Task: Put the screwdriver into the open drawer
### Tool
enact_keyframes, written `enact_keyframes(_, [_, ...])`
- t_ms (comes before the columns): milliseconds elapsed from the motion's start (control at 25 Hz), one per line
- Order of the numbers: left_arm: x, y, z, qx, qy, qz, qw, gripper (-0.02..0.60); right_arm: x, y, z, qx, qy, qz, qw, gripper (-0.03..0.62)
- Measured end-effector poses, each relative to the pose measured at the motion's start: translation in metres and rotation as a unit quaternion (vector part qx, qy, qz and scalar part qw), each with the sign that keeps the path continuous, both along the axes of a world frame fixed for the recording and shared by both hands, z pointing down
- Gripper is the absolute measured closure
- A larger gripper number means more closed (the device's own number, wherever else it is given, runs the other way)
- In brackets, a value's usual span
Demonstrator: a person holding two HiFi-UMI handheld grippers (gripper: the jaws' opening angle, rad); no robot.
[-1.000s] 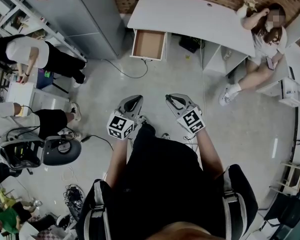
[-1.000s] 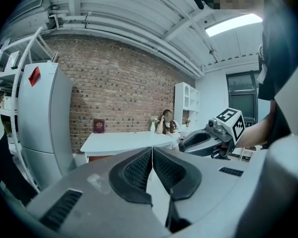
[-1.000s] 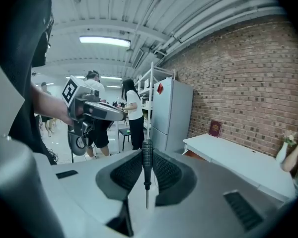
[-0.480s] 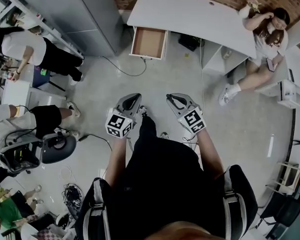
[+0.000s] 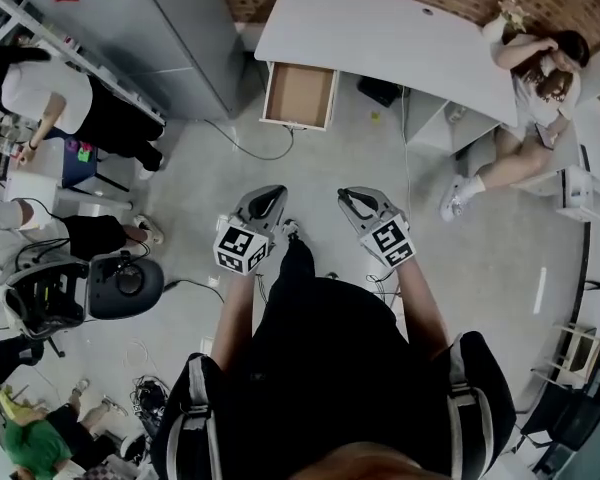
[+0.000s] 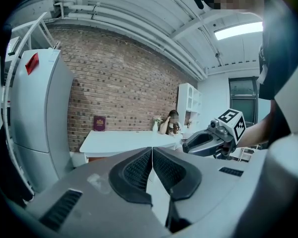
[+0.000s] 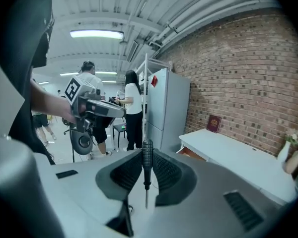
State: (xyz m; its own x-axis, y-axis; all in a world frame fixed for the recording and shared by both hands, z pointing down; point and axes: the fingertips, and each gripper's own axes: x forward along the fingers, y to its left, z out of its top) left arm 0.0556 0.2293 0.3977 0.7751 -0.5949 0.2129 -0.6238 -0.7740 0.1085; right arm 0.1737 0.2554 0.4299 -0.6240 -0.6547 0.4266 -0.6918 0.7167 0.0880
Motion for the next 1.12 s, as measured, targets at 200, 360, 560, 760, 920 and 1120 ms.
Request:
enact_keyframes(200, [0.002, -0.036, -0.001, -0.001, -0.002, 0.007, 1.0000, 0.565, 0.010, -0.031, 0.003, -0.008, 0.007, 0.012, 1.000, 0.472])
enact_keyframes(360, [0.008, -0.058, 0.002, -0.003, -0.008, 0.017, 0.9998, 0.565, 0.019, -0.051, 0.008, -0.017, 0.006, 0.023, 1.000, 0.472])
enact_keyframes(560, [0.008, -0.086, 0.000, 0.000, -0.016, 0.025, 0.9996, 0.565, 0.026, -0.077, 0.013, -0.023, 0.005, 0.039, 0.999, 0.471])
enact_keyframes(760, [0.003, -0.109, -0.001, 0.001, -0.015, 0.030, 0.9994, 0.565, 0.020, -0.099, 0.010, -0.020, 0.000, 0.045, 0.999, 0.472])
enact_keyframes(920, [0.007, -0.120, -0.003, 0.004, -0.018, 0.039, 0.9990, 0.565, 0.019, -0.110, 0.010, -0.020, 0.000, 0.048, 0.999, 0.471])
enact_keyframes(1120, [0.003, -0.136, -0.004, 0.003, -0.018, 0.048, 0.9987, 0.565, 0.013, -0.127, 0.010, -0.023, 0.000, 0.052, 0.998, 0.471])
